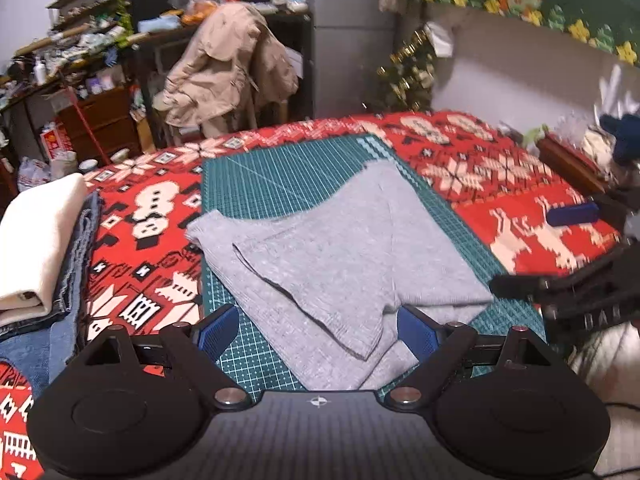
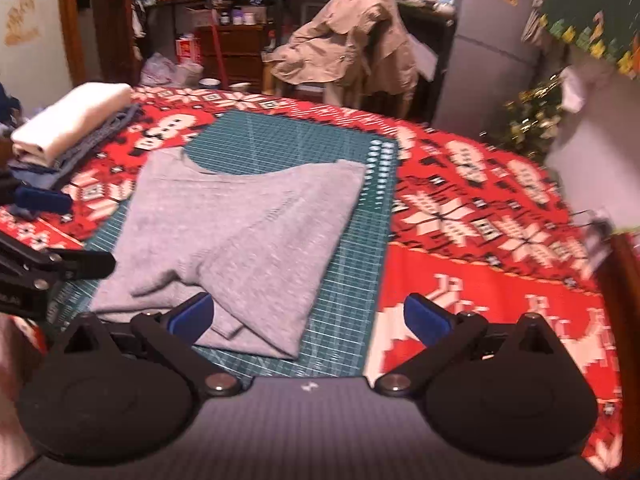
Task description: Fold clothes
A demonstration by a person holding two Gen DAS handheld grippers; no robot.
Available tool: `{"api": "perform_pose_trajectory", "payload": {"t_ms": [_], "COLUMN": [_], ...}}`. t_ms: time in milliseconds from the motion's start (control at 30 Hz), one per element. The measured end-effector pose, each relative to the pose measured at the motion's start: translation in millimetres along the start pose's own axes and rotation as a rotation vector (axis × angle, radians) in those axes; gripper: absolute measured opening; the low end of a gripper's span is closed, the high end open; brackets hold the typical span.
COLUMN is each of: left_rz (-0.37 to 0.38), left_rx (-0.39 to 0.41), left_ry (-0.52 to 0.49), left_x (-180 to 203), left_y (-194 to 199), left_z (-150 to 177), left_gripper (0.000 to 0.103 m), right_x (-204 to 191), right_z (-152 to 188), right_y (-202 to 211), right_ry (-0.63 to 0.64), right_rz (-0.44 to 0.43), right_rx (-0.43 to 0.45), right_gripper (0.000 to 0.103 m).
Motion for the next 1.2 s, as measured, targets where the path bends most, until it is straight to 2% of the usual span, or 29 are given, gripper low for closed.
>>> {"api": "perform_pose_trajectory", "payload": {"t_ms": [100,200,267,333,400,433,500,533,567,600,633,667,767,867,967,1100,1200], "left_rz": [0.036,0.000,0.015,0.048,0.097,0.133,0.203,0.238,0.273,0.309,0.337,0.365,0.430,0.478,0.487,0.459,0.472], "left_rx": [-0.038,-0.066,-0.090,-0.127,-0.174,-0.192,-0.214,-0.210,-0.205,-0.199,-0.204,-0.210,-0.239,-0.269,-0.291,-0.348,-0.354], "left_ry": [0.034,0.028,0.040,0.101,0.169,0.212,0.287,0.316,0.344,0.372,0.398,0.423,0.495,0.545,0.551,0.503,0.494], "left_x": [0.1,4.2,5.3,3.0,-0.4,-2.4,-5.2,-5.9,-6.6,-7.4,-6.9,-6.4,-2.9,3.7,12.1,22.0,23.1], "left_y": [-0.3,-4.8,-10.2,-15.8,-21.7,-24.3,-28.5,-28.9,-29.1,-29.3,-31.7,-34.3,-47.8,-62.5,-75.9,-90.7,-91.1], "left_z": [-0.4,3.0,6.3,8.2,9.3,9.7,9.8,8.4,6.8,5.3,3.4,1.5,-4.8,-9.7,-9.5,2.6,10.1], "left_gripper": [0.086,0.084,0.070,0.036,0.016,0.012,0.012,0.012,0.012,0.012,0.007,0.007,0.004,0.004,0.004,0.003,0.002], "right_x": [-9.0,-12.8,-8.4,-1.4,3.6,3.2,1.1,0.2,-0.9,-1.6,-2.2,-2.8,-4.5,-7.9,-10.1,-13.7,-18.9], "right_z": [2.4,1.3,0.9,1.9,3.9,4.5,5.1,5.3,5.5,5.9,6.0,6.1,5.7,3.9,2.9,10.2,19.4], "right_y": [11.5,18.0,14.1,7.2,2.6,1.3,-1.6,-3.3,-4.9,-7.6,-10.5,-13.6,-24.5,-33.0,-45.0,-62.6,-64.9], "right_ry": [0.056,0.056,0.001,-0.056,-0.102,-0.110,-0.110,-0.112,-0.125,-0.140,-0.153,-0.167,-0.177,-0.161,-0.163,-0.152,-0.122], "right_rz": [0.013,-0.015,-0.019,-0.002,0.001,-0.006,-0.038,-0.055,-0.068,-0.074,-0.077,-0.079,-0.094,-0.112,-0.119,-0.110,-0.095], "right_rx": [0.019,0.043,0.017,0.004,0.020,0.030,0.048,0.058,0.067,0.069,0.067,0.066,0.085,0.111,0.113,0.079,0.079], "right_gripper": [0.102,0.102,0.102,0.102,0.099,0.095,0.088,0.078,0.061,0.052,0.033,0.023,0.017,0.016,0.014,0.013,0.014]}}
Point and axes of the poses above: each gripper's, at about its wrist camera, not at the fingertips, and y roughly against the way its jaws point, x to its right, z to its underside, the point moved 4 cm from there along -y, roughly the way its jaws point, and after that the axes turned 15 degrees about -z, right-handed, at the moved point
